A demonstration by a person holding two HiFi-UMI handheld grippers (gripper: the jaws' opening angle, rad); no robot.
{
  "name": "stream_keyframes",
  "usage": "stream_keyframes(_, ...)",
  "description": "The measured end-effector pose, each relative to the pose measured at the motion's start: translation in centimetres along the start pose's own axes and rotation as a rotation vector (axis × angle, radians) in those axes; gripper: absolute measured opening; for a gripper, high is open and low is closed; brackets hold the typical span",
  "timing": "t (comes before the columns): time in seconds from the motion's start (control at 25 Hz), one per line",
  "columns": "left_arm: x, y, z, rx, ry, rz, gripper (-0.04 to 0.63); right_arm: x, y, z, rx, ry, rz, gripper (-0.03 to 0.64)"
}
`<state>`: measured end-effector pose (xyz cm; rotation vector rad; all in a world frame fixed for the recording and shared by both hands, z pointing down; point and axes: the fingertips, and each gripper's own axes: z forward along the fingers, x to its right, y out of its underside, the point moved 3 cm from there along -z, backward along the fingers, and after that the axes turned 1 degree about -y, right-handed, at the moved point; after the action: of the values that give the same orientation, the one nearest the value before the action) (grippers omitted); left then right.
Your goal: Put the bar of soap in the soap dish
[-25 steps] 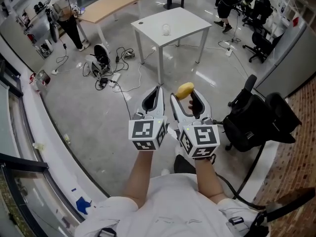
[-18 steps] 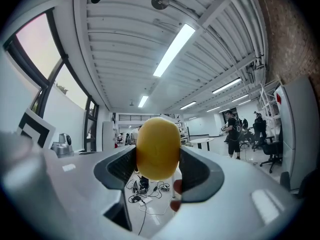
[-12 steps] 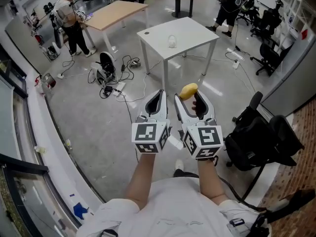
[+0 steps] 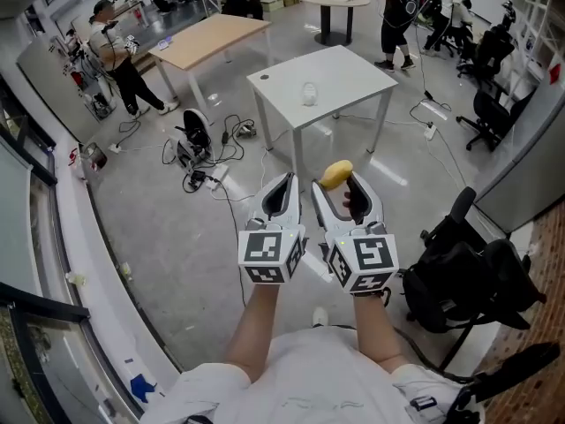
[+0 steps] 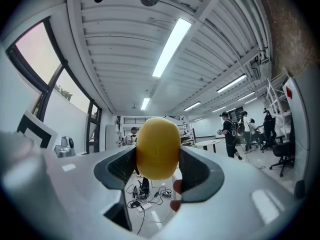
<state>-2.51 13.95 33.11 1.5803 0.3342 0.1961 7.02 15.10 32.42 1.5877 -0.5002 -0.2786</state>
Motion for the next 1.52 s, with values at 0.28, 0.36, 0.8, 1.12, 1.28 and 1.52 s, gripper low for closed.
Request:
stream_keyframes(0.28, 0.7, 1.5, 3.4, -0.024, 0.003, 0.011, 0.000, 3.1, 0.4, 1.9, -0.004, -0.009, 0.025, 0.273)
stream_keyframes(0.36, 0.7, 1.8, 4.0, -0.030, -0.002, 0.012, 0.000, 3.8, 0.8, 2.3, -0.008, -0.014, 0.034, 0.273)
stream_keyframes(0.8, -2.1, 3.1, 5.9, -0.059, -0.062, 0.015, 0.000, 4.2, 2.6, 5.7, -0.035, -0.060, 0.072, 0.273)
stream_keyframes(1.12, -5.2, 2.8, 10.8, -0.054, -0.002, -0.031, 0.000, 4.2, 3.0, 10.7, -0.049, -0.044, 0.045, 0.273)
stream_keyframes(1.28, -7.0, 1.8, 13.2, -0.029, 0.020, -0.028, 0.000, 4.3, 2.2, 13.6, -0.022, -0.034, 0.031, 0.273)
stream_keyframes(1.52, -10.7, 1.6, 15.5, -0.017, -0.008, -0.010, 0.000, 3.9, 2.9, 17.7, -0.040, -0.049, 0.041, 0.273)
